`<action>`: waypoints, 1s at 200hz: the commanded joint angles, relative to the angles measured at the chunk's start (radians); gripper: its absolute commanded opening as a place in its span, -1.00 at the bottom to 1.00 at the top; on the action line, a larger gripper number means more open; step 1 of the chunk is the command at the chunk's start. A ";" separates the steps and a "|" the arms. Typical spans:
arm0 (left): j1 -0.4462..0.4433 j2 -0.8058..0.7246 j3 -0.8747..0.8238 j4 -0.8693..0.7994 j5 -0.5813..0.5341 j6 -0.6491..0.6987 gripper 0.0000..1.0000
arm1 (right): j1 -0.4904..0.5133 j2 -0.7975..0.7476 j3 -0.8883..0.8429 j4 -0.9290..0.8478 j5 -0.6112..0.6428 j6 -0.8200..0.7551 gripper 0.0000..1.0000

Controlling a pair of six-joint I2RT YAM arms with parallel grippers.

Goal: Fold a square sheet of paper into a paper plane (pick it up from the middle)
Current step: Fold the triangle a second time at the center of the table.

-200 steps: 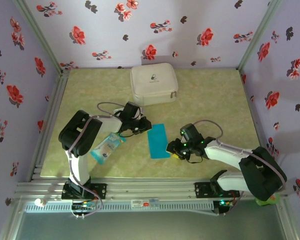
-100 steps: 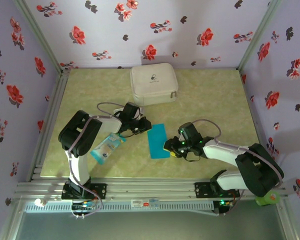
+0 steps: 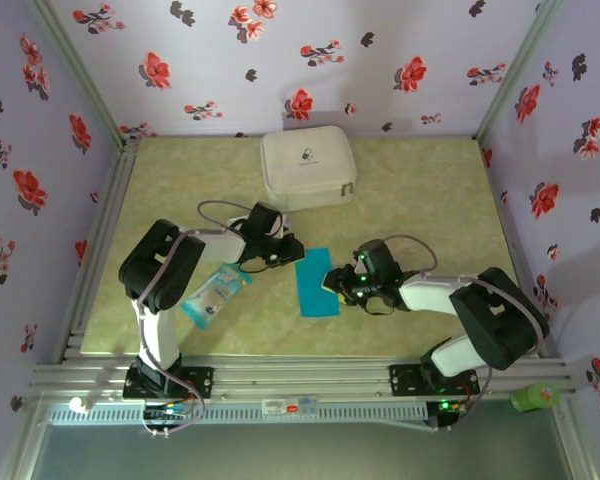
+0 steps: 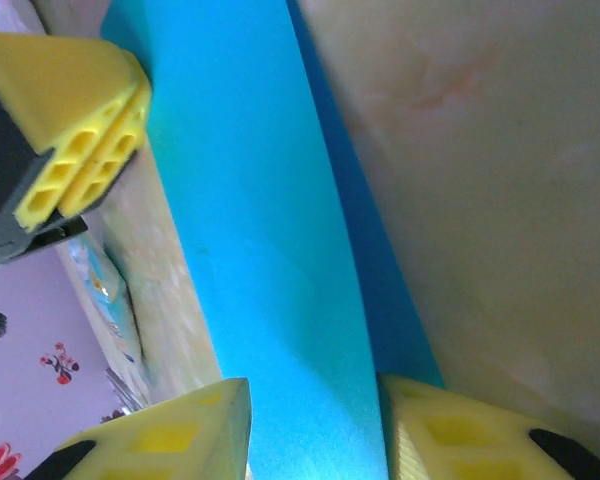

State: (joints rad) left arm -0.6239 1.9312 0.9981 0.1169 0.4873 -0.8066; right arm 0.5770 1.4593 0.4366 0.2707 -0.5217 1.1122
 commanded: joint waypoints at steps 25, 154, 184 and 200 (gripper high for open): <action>-0.013 0.019 0.066 -0.028 -0.014 0.063 -0.65 | -0.029 0.042 -0.012 0.091 -0.043 0.017 -0.40; -0.019 -0.356 -0.019 -0.157 -0.134 0.149 -0.18 | -0.029 0.139 0.016 0.178 0.004 0.072 -0.74; -0.023 -0.445 -0.072 -0.125 -0.166 0.179 -0.11 | -0.030 0.140 0.022 0.179 0.019 0.082 -0.75; -0.042 -0.496 -0.124 -0.082 -0.218 0.203 -0.10 | -0.028 0.135 0.029 0.191 0.016 0.095 -0.80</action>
State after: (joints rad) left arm -0.6407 1.5047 0.9382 0.0071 0.3489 -0.6701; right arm 0.5499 1.5806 0.4381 0.4335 -0.5465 1.1797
